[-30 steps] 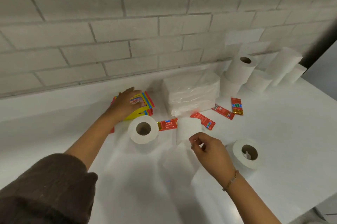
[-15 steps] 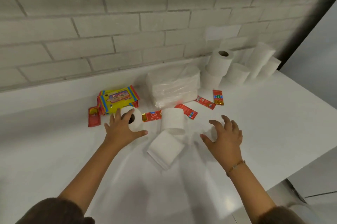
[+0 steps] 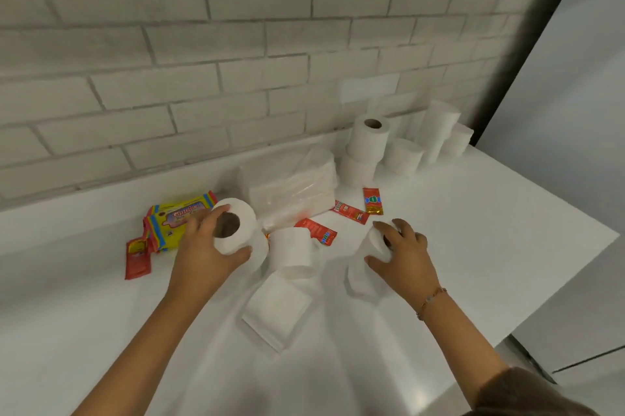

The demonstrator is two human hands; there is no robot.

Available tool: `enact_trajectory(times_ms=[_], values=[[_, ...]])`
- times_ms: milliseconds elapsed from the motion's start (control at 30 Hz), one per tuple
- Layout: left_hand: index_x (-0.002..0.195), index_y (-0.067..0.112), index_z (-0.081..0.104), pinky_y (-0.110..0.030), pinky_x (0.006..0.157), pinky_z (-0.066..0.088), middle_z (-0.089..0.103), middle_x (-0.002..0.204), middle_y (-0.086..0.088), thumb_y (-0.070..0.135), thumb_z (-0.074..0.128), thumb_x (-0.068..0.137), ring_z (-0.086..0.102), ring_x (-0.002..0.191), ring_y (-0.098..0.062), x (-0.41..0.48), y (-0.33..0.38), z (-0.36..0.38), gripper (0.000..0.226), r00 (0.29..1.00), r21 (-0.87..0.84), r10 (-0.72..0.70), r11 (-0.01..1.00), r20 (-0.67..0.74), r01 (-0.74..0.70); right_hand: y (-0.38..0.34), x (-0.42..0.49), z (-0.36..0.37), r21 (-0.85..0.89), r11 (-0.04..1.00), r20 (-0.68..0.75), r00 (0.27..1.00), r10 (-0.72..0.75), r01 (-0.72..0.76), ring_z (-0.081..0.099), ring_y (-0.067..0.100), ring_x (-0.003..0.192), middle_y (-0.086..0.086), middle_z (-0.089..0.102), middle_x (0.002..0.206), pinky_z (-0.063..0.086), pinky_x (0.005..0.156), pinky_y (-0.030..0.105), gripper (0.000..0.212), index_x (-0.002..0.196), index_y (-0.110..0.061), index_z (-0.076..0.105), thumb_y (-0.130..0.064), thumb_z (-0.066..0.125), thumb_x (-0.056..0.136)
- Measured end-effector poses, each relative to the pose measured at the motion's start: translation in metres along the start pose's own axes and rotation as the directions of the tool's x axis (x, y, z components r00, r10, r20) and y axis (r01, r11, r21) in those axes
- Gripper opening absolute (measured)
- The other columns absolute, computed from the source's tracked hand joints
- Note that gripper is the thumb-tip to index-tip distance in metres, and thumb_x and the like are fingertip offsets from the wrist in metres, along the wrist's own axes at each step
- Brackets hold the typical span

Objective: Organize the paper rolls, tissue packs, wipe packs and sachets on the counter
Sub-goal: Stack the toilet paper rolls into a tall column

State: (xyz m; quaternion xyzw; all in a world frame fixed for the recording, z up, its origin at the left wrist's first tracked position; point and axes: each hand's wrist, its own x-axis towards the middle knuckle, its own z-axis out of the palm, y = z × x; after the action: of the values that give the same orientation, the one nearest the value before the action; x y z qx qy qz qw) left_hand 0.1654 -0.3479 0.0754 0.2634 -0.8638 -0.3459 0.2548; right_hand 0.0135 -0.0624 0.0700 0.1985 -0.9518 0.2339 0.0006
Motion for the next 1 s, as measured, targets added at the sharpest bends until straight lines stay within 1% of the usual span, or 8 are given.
enact_trajectory(times_ms=[67, 133, 233, 433, 600, 800, 933, 1000], values=[[0.124, 0.036, 0.048, -0.021, 0.085, 0.038, 0.040, 0.121, 0.015, 0.032, 0.084, 0.057, 0.040, 0.101, 0.001, 0.010, 0.029, 0.000, 0.076, 0.997, -0.022, 0.083, 0.996, 0.004, -0.083, 0.005, 0.020, -0.022, 0.022, 0.999, -0.054, 0.998, -0.042, 0.044, 0.033, 0.033, 0.126, 0.002, 0.034, 0.145, 0.044, 0.093, 0.040, 0.065, 0.135, -0.032, 0.041, -0.037, 0.069, 0.077], [0.121, 0.041, 0.049, -0.017, 0.079, 0.038, 0.040, 0.120, 0.019, 0.032, 0.084, 0.057, 0.041, 0.103, 0.002, 0.023, 0.055, 0.005, 0.074, 0.990, -0.053, 0.140, 0.989, 0.019, -0.139, 0.012, 0.042, -0.041, 0.056, 0.995, -0.095, 0.993, -0.074, 0.080, 0.034, 0.032, 0.124, 0.001, 0.035, 0.144, 0.041, 0.091, 0.035, 0.064, 0.133, -0.034, 0.042, -0.037, 0.070, 0.076], [0.120, 0.041, 0.049, -0.017, 0.087, 0.034, 0.042, 0.119, 0.019, 0.031, 0.084, 0.057, 0.040, 0.102, 0.009, 0.047, 0.093, 0.029, 0.073, 0.984, -0.084, 0.180, 0.980, 0.009, -0.179, 0.030, 0.080, -0.070, 0.050, 0.990, -0.130, 0.984, -0.123, 0.130, 0.035, 0.032, 0.123, -0.001, 0.037, 0.144, 0.040, 0.091, 0.034, 0.065, 0.133, -0.036, 0.042, -0.038, 0.070, 0.075], [0.121, 0.043, 0.048, -0.001, 0.081, 0.029, 0.039, 0.121, 0.021, 0.035, 0.082, 0.058, 0.042, 0.103, 0.006, 0.110, 0.182, 0.103, 0.072, 0.981, -0.159, 0.189, 0.968, -0.042, -0.193, 0.082, 0.164, -0.124, 0.013, 0.975, -0.140, 0.966, -0.216, 0.220, 0.037, 0.029, 0.125, -0.003, 0.037, 0.145, 0.044, 0.096, 0.038, 0.065, 0.134, -0.036, 0.042, -0.042, 0.070, 0.075], [0.126, 0.042, 0.044, -0.021, 0.084, 0.036, 0.033, 0.124, 0.017, 0.042, 0.079, 0.059, 0.043, 0.102, -0.004, 0.173, 0.250, 0.158, 0.075, 0.988, -0.158, 0.154, 0.975, -0.028, -0.157, 0.120, 0.217, -0.156, 0.025, 0.964, -0.143, 0.956, -0.257, 0.264, 0.037, 0.028, 0.126, -0.004, 0.036, 0.146, 0.041, 0.097, 0.035, 0.066, 0.134, -0.037, 0.043, -0.041, 0.071, 0.074], [0.130, 0.034, 0.045, -0.022, 0.090, 0.036, 0.032, 0.135, 0.003, 0.036, 0.077, 0.064, 0.050, 0.106, -0.014, 0.233, 0.284, 0.205, 0.073, 0.990, -0.148, 0.135, 0.979, -0.045, -0.140, 0.144, 0.261, -0.172, 0.034, 0.951, -0.124, 0.945, -0.302, 0.308, 0.035, 0.027, 0.127, -0.004, 0.035, 0.147, 0.035, 0.099, 0.031, 0.066, 0.134, -0.038, 0.043, -0.042, 0.070, 0.074], [0.129, 0.028, 0.048, -0.022, 0.090, 0.035, 0.032, 0.137, -0.003, 0.034, 0.077, 0.066, 0.053, 0.114, -0.024, 0.255, 0.274, 0.233, 0.069, 0.997, -0.083, 0.080, 0.993, 0.000, -0.080, 0.148, 0.286, -0.179, 0.018, 0.943, -0.116, 0.938, -0.328, 0.332, 0.035, 0.029, 0.127, -0.004, 0.037, 0.147, 0.035, 0.098, 0.029, 0.066, 0.135, -0.038, 0.042, -0.042, 0.069, 0.074], [0.132, 0.025, 0.044, -0.023, 0.092, 0.036, 0.030, 0.140, -0.003, 0.036, 0.077, 0.067, 0.051, 0.119, -0.026, 0.259, 0.263, 0.243, 0.075, 0.998, -0.032, 0.055, 0.998, 0.015, -0.055, 0.145, 0.299, -0.184, 0.009, 0.937, -0.124, 0.930, -0.346, 0.350, 0.035, 0.029, 0.128, -0.003, 0.039, 0.146, 0.036, 0.099, 0.030, 0.068, 0.136, -0.036, 0.042, -0.042, 0.070, 0.074]])
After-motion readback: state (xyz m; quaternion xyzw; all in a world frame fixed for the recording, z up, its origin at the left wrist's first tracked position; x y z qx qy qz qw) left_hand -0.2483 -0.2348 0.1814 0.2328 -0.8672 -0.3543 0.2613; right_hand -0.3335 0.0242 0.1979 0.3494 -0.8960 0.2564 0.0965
